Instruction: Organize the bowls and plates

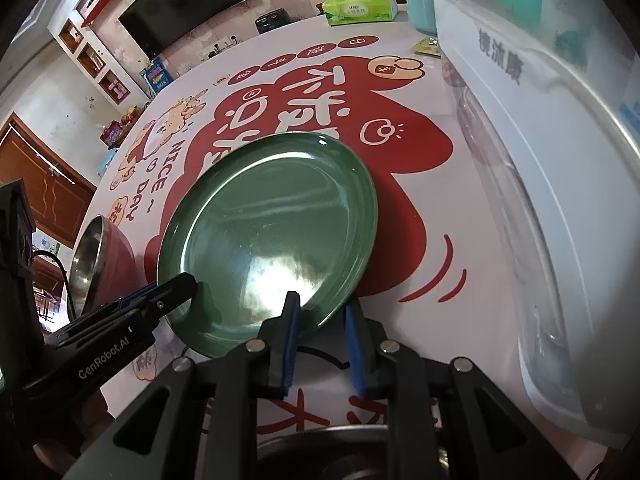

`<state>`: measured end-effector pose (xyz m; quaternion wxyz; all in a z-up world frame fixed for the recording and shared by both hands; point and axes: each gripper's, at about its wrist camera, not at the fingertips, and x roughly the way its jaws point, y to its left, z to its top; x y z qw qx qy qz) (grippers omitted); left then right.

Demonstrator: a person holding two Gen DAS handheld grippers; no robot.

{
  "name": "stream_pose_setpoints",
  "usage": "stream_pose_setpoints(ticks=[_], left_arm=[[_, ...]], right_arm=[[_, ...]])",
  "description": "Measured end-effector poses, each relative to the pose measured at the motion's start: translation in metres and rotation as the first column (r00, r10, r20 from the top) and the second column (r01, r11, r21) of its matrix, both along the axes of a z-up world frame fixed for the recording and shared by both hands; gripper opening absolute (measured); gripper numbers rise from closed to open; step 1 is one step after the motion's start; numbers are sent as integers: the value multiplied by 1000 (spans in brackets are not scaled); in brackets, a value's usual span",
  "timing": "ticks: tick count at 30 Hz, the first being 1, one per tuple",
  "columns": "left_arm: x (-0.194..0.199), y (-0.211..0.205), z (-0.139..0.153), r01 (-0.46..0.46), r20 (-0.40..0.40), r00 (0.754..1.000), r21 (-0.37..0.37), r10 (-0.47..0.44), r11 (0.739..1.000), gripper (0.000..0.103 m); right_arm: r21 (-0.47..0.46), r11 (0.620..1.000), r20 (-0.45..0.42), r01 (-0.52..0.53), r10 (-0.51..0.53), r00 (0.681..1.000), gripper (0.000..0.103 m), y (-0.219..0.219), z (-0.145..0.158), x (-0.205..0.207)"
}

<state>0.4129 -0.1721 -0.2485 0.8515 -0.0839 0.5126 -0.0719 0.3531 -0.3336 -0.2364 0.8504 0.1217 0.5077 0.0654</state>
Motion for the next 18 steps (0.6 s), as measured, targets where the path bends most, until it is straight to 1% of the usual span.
stream_pose_setpoints(ticks=[4, 10, 18], left_arm=[[-5, 2, 4, -4, 0, 1000, -2, 4, 1000, 26], [-16, 5, 16, -2, 24, 1000, -13, 3, 1000, 26], [-33, 4, 35, 11, 58, 998, -19, -10, 1000, 26]], right_arm=[[13, 1000, 11, 2, -2, 1000, 21, 0, 4, -3], [24, 1000, 39, 5, -6, 999, 21, 0, 15, -9], [3, 1000, 88, 4, -4, 996, 21, 0, 34, -22]])
